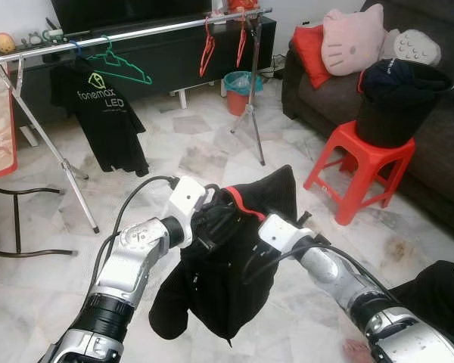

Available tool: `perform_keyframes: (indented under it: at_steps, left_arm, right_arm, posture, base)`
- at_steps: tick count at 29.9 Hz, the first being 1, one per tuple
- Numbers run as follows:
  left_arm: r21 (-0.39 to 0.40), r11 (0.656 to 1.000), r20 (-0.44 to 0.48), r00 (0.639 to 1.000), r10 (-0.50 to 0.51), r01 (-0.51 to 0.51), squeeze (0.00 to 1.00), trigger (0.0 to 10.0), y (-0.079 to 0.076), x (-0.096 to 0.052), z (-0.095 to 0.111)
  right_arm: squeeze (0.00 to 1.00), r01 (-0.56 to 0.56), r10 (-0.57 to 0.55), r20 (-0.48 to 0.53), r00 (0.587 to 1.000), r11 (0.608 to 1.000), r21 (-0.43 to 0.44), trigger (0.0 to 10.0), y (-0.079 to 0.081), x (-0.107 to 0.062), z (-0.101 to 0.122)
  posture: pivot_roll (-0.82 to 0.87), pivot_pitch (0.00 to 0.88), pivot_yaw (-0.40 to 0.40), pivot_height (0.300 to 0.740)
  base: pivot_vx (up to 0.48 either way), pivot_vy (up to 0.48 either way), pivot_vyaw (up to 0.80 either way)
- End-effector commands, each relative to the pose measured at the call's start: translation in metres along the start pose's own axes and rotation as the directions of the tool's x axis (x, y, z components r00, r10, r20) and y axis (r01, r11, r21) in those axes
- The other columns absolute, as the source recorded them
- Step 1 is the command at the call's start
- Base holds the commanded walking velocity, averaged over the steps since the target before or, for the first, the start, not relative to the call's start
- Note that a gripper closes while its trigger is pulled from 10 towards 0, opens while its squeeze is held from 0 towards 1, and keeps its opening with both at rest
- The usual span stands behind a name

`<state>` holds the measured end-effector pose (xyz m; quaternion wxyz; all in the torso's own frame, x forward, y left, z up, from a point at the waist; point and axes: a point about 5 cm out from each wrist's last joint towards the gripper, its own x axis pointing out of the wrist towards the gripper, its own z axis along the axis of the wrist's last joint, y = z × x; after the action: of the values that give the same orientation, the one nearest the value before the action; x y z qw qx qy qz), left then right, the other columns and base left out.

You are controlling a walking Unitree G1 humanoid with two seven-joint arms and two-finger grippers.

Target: Hang hanger

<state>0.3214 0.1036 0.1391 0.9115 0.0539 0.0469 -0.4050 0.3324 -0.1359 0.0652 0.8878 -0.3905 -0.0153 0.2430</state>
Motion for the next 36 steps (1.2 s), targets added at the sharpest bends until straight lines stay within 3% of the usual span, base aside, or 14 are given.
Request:
perform_keyframes:
  at_steps: [1,7,13,14,15,16,19,22,27,33,36]
  left_arm:
    - [0.031,0.999,0.050,0.999,-0.013,0.012,0.00,10.0,-0.002,-0.001,0.010]
    - [0.045,0.999,0.026,0.999,-0.019,0.018,0.00,10.0,-0.002,-0.006,0.004]
    - [0.171,0.984,-0.124,0.992,-0.032,0.053,0.00,10.0,-0.001,-0.018,-0.021]
    - [0.205,0.976,-0.166,0.986,-0.034,0.068,0.00,10.0,0.000,-0.023,-0.028]
    - [0.205,0.976,-0.166,0.986,-0.034,0.068,0.00,10.0,0.000,-0.023,-0.028]
    - [0.227,0.970,-0.201,0.979,-0.037,0.083,0.00,10.0,0.000,-0.027,-0.034]
    - [0.254,0.961,-0.244,0.969,-0.042,0.106,0.00,10.0,0.002,-0.033,-0.040]
    - [0.347,0.924,-0.346,0.938,-0.033,0.160,0.00,10.0,0.006,-0.044,-0.055]
    - [0.353,0.923,-0.347,0.938,-0.024,0.154,0.00,10.0,0.014,-0.057,-0.056]
    - [0.358,0.922,-0.357,0.934,-0.008,0.145,0.00,10.0,0.032,-0.083,-0.055]
    - [0.309,0.942,-0.323,0.946,-0.029,0.134,0.00,10.0,0.040,-0.096,-0.050]
  right_arm:
    - [0.00,0.001,-0.001,-0.001,1.000,1.000,-0.011,0.0,-0.002,0.001,0.000]
    - [0.00,0.001,-0.002,-0.007,1.000,1.000,-0.016,0.0,-0.002,0.001,-0.001]
    - [0.00,0.001,-0.001,-0.010,1.000,1.000,-0.019,0.0,-0.002,0.001,-0.001]
    - [0.00,0.005,-0.005,-0.014,1.000,1.000,-0.017,7.9,-0.003,0.001,-0.001]
    - [0.00,0.005,-0.005,-0.014,1.000,1.000,-0.017,7.9,-0.003,0.001,-0.001]
    - [0.00,0.007,-0.007,-0.017,1.000,1.000,-0.015,10.0,-0.004,0.001,-0.001]
    - [0.00,0.006,-0.006,-0.020,1.000,1.000,-0.017,10.0,-0.005,0.002,-0.001]
    - [0.00,0.003,-0.004,-0.036,0.999,0.999,-0.033,10.0,-0.007,0.003,-0.002]
    - [0.00,-0.005,0.003,-0.059,0.998,0.999,-0.045,10.0,-0.008,0.001,-0.005]
    - [0.00,-0.046,0.037,-0.115,0.993,0.996,-0.082,10.0,-0.004,-0.003,-0.015]
    - [0.00,-0.063,0.047,-0.145,0.988,0.993,-0.104,10.0,-0.002,-0.005,-0.019]
  posture:
    - [-0.06,0.000,-0.009,0.740]
    - [-0.06,0.000,-0.009,0.740]
    - [-0.06,0.000,-0.006,0.740]
    - [-0.06,0.000,-0.006,0.740]
    - [-0.06,0.000,-0.006,0.740]
    - [-0.06,0.000,-0.006,0.740]
    - [-0.05,0.000,-0.005,0.740]
    - [-0.05,0.000,-0.005,0.740]
    - [-0.06,0.000,-0.005,0.740]
    - [-0.06,0.009,-0.005,0.740]
    - [-0.06,0.009,-0.005,0.740]
  base:
    - [0.000,0.000,0.00]
    - [0.000,0.000,0.00]
    - [0.000,0.000,0.00]
    - [0.000,0.000,0.00]
    - [0.000,0.000,0.00]
    - [0.000,0.000,0.00]
    - [0.000,0.000,0.00]
    - [0.000,0.000,0.00]
    - [0.000,0.000,0.00]
    - [0.000,0.000,0.00]
    - [0.000,0.000,0.00]
